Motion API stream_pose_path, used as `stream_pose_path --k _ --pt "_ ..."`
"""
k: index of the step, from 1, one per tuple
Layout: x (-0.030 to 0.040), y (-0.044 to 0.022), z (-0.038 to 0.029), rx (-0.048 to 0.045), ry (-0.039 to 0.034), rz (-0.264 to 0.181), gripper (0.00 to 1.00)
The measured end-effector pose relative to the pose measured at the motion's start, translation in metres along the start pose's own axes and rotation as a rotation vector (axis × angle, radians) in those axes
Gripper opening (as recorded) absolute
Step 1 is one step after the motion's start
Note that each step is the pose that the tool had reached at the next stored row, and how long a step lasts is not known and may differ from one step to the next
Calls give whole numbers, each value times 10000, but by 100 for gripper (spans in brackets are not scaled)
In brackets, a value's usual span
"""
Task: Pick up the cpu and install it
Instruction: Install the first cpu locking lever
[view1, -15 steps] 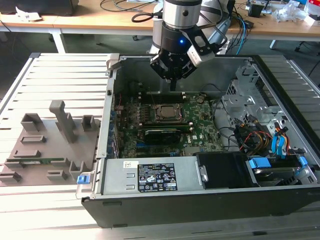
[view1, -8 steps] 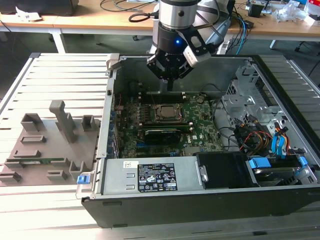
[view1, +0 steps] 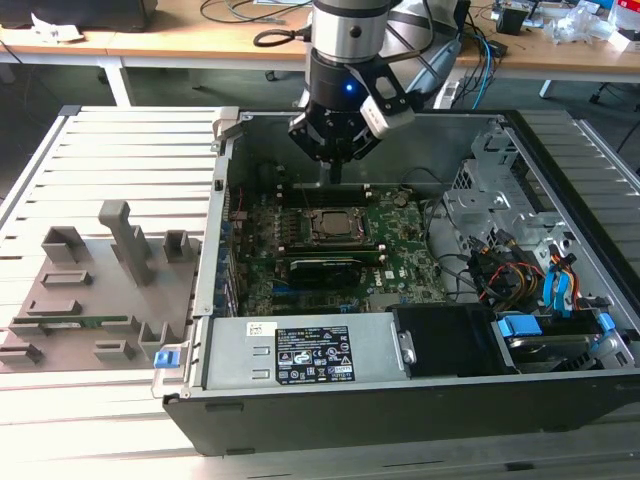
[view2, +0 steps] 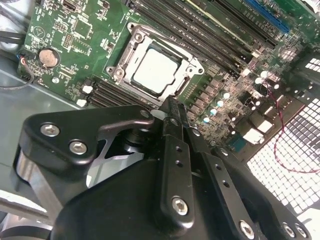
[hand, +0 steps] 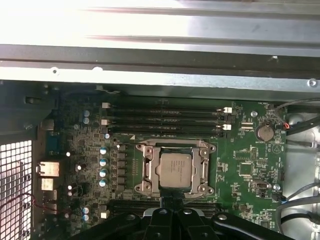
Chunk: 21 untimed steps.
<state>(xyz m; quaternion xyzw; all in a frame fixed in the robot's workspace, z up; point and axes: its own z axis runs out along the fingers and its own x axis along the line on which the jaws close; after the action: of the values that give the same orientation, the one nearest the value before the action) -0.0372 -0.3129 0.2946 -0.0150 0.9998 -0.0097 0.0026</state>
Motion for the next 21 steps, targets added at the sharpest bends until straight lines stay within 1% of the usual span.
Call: stream_pose_path --k 4,10,12,13,15,19,20,21 --pt "19 5 23 0 0 1 11" --pt "54 36 77 0 0 -1 11" --pt "85 47 98 -1 0 -1 11" --pt "152 60 116 0 0 -5 11" --pt "321 117 170 -1 -1 -45 11" --pt "527 156 248 -13 -5 -249 11" --pt "561 170 262 -20 -8 -380 11" --pt "585 286 288 -31 -11 -530 11"
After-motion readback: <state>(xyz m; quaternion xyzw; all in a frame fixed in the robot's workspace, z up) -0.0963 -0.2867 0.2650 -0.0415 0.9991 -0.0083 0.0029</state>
